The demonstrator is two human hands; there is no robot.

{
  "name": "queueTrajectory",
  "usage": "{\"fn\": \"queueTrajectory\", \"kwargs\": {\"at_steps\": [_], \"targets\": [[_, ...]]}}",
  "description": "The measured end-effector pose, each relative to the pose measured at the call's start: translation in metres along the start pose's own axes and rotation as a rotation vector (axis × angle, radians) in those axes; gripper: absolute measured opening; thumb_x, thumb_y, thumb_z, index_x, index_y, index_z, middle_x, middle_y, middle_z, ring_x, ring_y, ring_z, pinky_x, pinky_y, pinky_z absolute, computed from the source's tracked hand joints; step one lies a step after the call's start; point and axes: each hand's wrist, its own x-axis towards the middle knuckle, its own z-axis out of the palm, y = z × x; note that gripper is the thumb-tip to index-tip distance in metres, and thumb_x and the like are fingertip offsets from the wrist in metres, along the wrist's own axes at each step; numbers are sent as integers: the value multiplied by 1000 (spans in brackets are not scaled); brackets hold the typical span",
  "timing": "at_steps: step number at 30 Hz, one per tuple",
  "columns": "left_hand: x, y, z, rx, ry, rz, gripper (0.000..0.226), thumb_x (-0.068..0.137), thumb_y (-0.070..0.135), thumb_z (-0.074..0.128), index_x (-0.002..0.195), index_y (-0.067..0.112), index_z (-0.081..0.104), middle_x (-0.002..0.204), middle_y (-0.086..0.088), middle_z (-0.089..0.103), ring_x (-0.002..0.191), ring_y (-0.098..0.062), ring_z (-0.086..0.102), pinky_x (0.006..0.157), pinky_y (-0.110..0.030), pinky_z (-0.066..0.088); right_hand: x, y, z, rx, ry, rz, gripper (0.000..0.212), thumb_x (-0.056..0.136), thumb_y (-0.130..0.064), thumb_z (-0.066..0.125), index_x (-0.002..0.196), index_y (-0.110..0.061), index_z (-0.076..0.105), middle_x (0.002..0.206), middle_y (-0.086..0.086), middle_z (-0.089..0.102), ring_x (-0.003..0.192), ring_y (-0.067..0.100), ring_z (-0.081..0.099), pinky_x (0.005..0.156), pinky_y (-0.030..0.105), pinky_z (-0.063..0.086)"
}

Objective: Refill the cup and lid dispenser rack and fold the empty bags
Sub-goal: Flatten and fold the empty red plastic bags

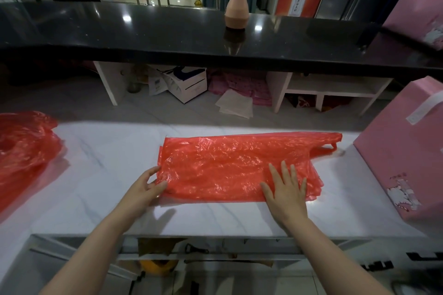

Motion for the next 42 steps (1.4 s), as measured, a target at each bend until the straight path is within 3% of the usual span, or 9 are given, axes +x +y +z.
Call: {"fn": "queueTrajectory", "kwargs": {"at_steps": [6,12,15,17,21,23,27,34,42], "targets": [[-1,-5,6,75,-10,-12,72,80,59,52,142,52,17,122,12,56,98,-9,66,81,-22,52,-3,10,-5,-37,-49,144,74,86,-74,17,150,-38,3,161,4,-10,145,28,-18,110,54,-16],[-10,-22,7,488,12,105,57,101,24,44,148,43,18,147,1,41,135,-22,39,110,-45,36,-7,22,-9,15,-123,209,84,79,-76,29,148,-43,-6,158,12,-18,142,36,-23,111,63,-13],[-11,-22,4,408,-5,125,69,95,2,46,144,46,27,142,6,42,115,-2,51,82,-15,50,-9,26,-13,-16,-146,195,91,74,-85,24,147,-45,-12,157,11,-22,142,36,-25,107,62,-17],[-10,-22,4,363,29,146,68,91,-2,49,132,51,37,133,7,47,105,-2,55,69,-12,51,-10,27,-14,-35,-147,193,94,71,-88,21,147,-44,-13,157,11,-23,141,36,-26,107,62,-18],[-3,-10,13,381,303,243,42,91,20,61,122,44,48,131,6,32,115,-11,41,92,-31,50,-17,25,-14,-99,-101,144,95,70,-91,10,148,-42,-12,155,6,-29,137,30,-35,100,60,-28],[8,0,19,576,372,316,40,90,28,63,127,35,52,142,3,33,132,-19,33,107,-45,36,-19,22,-16,-118,-58,99,90,73,-89,5,149,-42,-9,154,3,-32,135,27,-40,96,57,-35],[43,23,37,983,262,433,54,92,40,57,142,26,43,155,-5,29,146,-27,12,117,-51,11,-13,13,-26,-96,57,36,70,89,-73,11,150,-40,-1,158,-4,-24,138,19,-36,103,52,-30],[89,14,49,1330,42,307,71,91,66,31,152,37,10,161,2,8,148,-27,0,116,-54,-2,39,4,-50,-24,14,-90,55,97,-24,45,149,-25,27,160,-1,14,148,20,3,119,47,7],[99,13,31,1449,-60,535,81,79,72,10,145,34,36,144,6,45,144,-21,24,114,-56,-5,106,11,-58,-187,-109,-98,71,88,-67,43,148,-32,26,159,-2,20,148,22,5,115,55,5]]}}
